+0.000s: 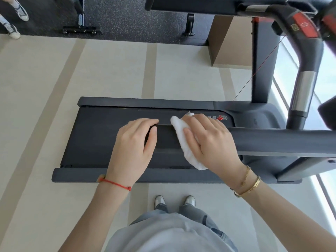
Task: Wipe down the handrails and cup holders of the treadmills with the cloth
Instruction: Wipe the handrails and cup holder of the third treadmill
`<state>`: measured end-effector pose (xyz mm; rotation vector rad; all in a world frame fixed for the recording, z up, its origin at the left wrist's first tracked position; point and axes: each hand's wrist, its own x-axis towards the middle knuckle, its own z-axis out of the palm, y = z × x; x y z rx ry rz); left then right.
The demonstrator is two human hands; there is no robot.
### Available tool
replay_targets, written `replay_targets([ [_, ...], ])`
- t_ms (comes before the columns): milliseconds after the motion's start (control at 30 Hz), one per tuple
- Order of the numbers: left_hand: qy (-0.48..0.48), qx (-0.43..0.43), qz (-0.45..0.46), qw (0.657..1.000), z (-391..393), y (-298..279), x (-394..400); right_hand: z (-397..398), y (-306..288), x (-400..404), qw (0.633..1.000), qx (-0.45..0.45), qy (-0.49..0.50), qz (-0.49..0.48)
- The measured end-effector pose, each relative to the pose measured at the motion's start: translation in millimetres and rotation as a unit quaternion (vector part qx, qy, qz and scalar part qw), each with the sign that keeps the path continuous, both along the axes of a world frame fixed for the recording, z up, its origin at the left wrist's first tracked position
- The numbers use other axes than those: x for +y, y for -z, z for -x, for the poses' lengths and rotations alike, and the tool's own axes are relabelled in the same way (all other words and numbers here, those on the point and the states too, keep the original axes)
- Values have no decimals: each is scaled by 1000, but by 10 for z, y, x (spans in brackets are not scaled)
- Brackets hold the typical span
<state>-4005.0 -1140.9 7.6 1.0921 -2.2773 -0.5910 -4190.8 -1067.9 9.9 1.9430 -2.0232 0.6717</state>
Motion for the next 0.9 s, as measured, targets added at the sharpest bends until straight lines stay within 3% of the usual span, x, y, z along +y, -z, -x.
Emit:
replay_targets([
  [200,55,-29,57,996,399,-85,104,320,46,192,999,-3,29,29],
  [633,135,-37,31,990,1647,-108,616,1423,43,846,997,-11,53,58],
  [900,130,-31,38,990,2612,-66,1107,2309,112,1315,997,-11,37,72],
])
